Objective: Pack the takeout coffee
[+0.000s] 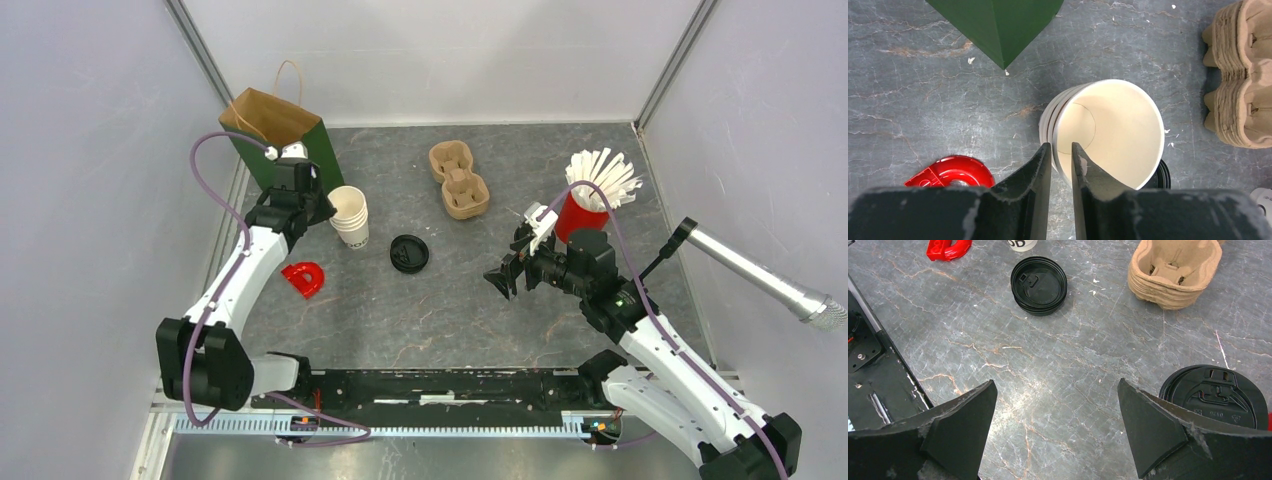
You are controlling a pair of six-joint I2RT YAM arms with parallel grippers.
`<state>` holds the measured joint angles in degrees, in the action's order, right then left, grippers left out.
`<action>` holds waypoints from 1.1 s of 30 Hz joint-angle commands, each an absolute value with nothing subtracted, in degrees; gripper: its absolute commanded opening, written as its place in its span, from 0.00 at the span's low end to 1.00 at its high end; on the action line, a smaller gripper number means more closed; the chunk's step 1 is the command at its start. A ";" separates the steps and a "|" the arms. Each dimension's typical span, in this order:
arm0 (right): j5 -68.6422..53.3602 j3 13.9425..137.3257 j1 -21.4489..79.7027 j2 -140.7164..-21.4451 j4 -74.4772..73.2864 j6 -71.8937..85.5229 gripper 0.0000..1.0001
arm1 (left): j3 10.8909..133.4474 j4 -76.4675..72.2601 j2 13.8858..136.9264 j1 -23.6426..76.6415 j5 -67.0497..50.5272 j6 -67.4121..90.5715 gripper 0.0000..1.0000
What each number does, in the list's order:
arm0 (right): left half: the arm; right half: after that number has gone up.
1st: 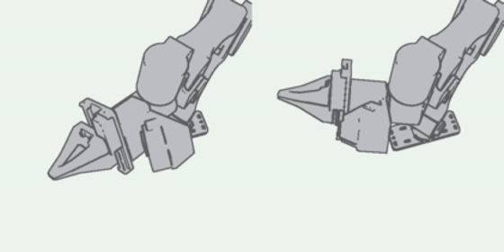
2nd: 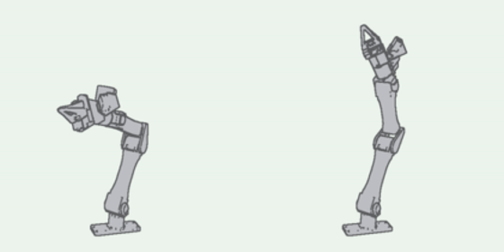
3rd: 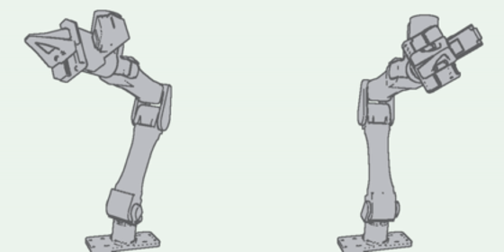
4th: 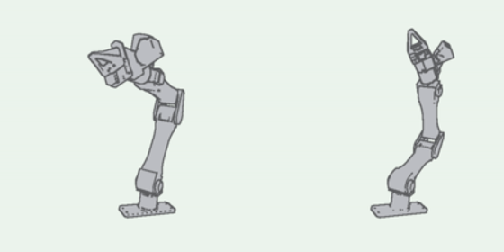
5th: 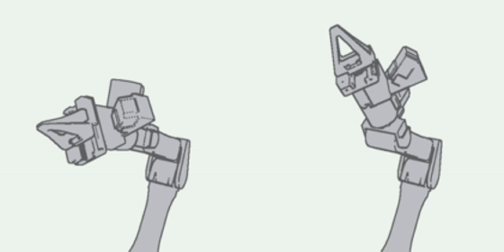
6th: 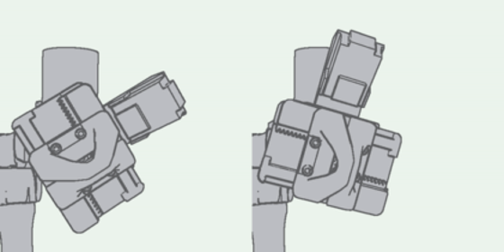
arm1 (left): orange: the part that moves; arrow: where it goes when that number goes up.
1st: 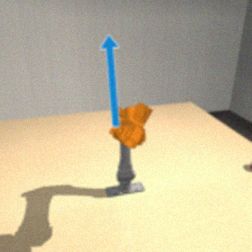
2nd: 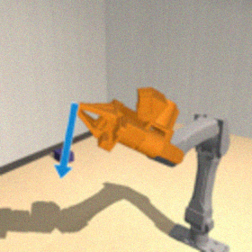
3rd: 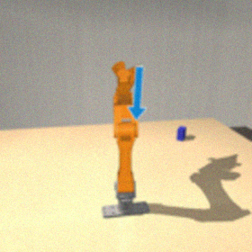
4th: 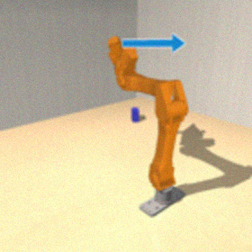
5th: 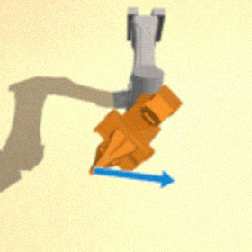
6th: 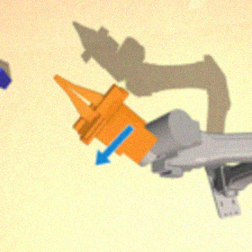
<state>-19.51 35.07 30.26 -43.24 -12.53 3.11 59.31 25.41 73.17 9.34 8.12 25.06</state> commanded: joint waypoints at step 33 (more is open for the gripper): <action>-19.72 34.62 30.32 -43.31 -10.82 2.11 0.98 | 61.08 23.52 70.90 5.65 -5.46 28.50 0.02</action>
<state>-19.51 34.72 30.28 -43.57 -12.51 3.07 62.52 27.92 72.71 7.55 2.11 25.12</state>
